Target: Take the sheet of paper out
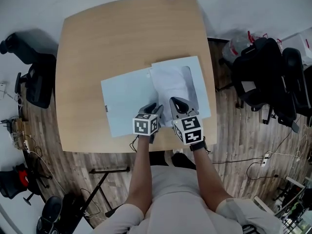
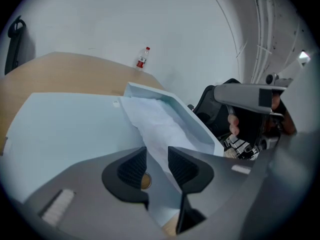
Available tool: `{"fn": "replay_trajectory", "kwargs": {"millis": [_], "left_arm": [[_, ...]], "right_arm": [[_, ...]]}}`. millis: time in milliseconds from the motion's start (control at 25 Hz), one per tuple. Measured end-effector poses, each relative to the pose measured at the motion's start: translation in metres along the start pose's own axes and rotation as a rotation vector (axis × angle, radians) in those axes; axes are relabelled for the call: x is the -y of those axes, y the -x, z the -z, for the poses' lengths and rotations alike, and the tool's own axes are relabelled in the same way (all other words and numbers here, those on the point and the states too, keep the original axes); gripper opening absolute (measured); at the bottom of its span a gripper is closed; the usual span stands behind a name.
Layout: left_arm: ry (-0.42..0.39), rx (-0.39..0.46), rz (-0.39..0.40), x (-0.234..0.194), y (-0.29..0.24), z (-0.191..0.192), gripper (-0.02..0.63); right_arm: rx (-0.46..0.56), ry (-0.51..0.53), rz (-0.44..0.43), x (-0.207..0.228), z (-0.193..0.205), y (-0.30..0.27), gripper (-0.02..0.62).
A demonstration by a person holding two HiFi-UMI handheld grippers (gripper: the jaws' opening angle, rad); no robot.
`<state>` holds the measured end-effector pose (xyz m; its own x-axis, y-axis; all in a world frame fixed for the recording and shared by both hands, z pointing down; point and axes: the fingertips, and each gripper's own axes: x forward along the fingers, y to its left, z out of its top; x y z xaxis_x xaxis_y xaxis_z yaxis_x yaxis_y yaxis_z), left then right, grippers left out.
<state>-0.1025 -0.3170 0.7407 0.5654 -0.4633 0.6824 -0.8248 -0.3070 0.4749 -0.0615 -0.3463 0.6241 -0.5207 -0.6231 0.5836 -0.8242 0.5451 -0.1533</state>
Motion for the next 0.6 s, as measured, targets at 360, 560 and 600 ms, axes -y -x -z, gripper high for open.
{"fn": "replay_trajectory", "kwargs": {"millis": [360, 560, 600], "left_arm": [[0.119, -0.07, 0.085, 0.006, -0.02, 0.01, 0.213], [0.144, -0.05, 0.078, 0.005, -0.025, 0.006, 0.213], [0.149, -0.052, 0.082, 0.006, -0.026, 0.006, 0.213]], "right_arm": [[-0.017, -0.032, 0.044, 0.019, 0.004, 0.001, 0.012], [-0.023, -0.04, 0.059, 0.025, 0.008, 0.002, 0.012], [-0.025, -0.042, 0.062, 0.026, 0.008, 0.002, 0.012]]}}
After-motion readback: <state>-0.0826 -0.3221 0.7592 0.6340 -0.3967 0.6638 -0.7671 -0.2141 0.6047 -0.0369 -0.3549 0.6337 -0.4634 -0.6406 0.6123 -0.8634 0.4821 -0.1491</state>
